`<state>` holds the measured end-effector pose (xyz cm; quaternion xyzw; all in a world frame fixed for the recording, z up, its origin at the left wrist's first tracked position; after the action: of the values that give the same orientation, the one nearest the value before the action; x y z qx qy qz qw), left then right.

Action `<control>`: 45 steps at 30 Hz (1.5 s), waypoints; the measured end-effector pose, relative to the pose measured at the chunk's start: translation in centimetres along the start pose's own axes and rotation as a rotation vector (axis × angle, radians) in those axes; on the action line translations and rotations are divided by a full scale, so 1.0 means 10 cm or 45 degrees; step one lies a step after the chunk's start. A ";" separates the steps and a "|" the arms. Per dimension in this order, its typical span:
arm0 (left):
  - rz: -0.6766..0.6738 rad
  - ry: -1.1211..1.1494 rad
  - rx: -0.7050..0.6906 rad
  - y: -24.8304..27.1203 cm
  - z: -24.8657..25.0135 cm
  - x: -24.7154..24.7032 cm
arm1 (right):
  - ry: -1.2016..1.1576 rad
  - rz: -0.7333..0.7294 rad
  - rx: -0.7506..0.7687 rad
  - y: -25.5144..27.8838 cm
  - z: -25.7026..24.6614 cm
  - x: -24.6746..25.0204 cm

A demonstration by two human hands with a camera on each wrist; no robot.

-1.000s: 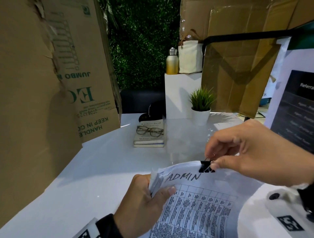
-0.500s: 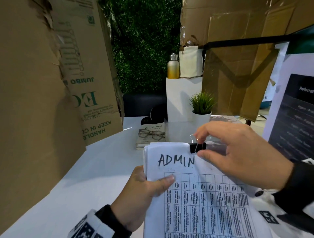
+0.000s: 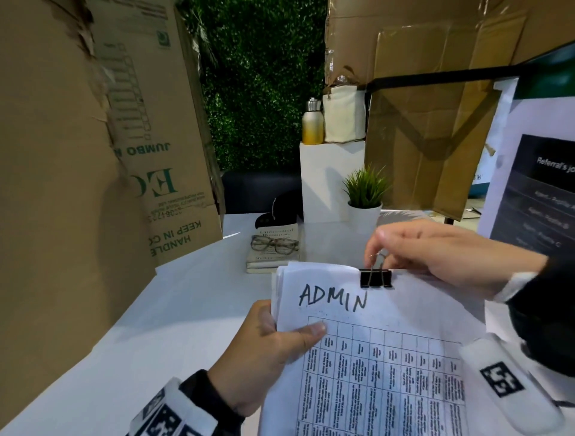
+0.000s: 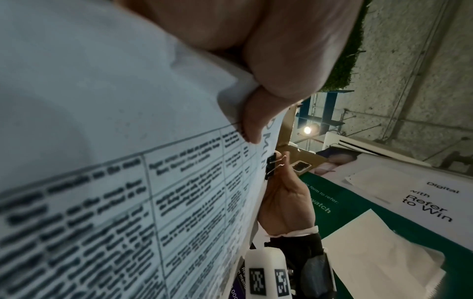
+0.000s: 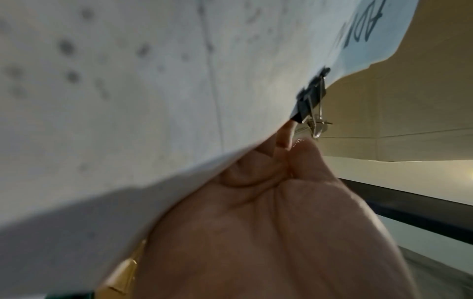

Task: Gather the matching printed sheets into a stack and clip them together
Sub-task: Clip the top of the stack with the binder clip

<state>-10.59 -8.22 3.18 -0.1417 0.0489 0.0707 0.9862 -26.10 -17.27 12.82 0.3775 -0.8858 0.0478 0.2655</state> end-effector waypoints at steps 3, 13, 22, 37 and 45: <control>-0.011 -0.047 0.005 -0.01 -0.01 0.00 | 0.220 -0.214 0.003 0.00 0.06 -0.13; -0.062 0.083 0.103 -0.09 -0.19 -0.07 | 0.758 0.194 0.074 0.00 0.10 -0.04; 0.124 -0.257 0.398 -0.59 -0.97 0.11 | 0.480 0.430 -0.322 -0.40 1.16 0.51; -1.363 -1.672 -0.078 0.94 -0.60 -0.54 | 1.398 -0.478 -0.192 0.97 1.23 -1.19; -1.208 -1.847 -0.249 0.26 -0.67 -0.64 | 1.515 -0.220 -0.236 0.42 1.35 -0.86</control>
<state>-17.79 -8.47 -3.16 -0.1512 -0.6616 -0.2706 0.6828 -29.91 -12.59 -2.57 0.3317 -0.5520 0.1514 0.7498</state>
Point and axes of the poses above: each hand's wrist, its own y-axis away from the middle knuckle, its own x-axis out of the back of the hand, z = x × y, the point moved 8 cm from there along -y, towards the middle knuckle, and after that the axes turned 12 degrees about -x, right-handed, at the moved point
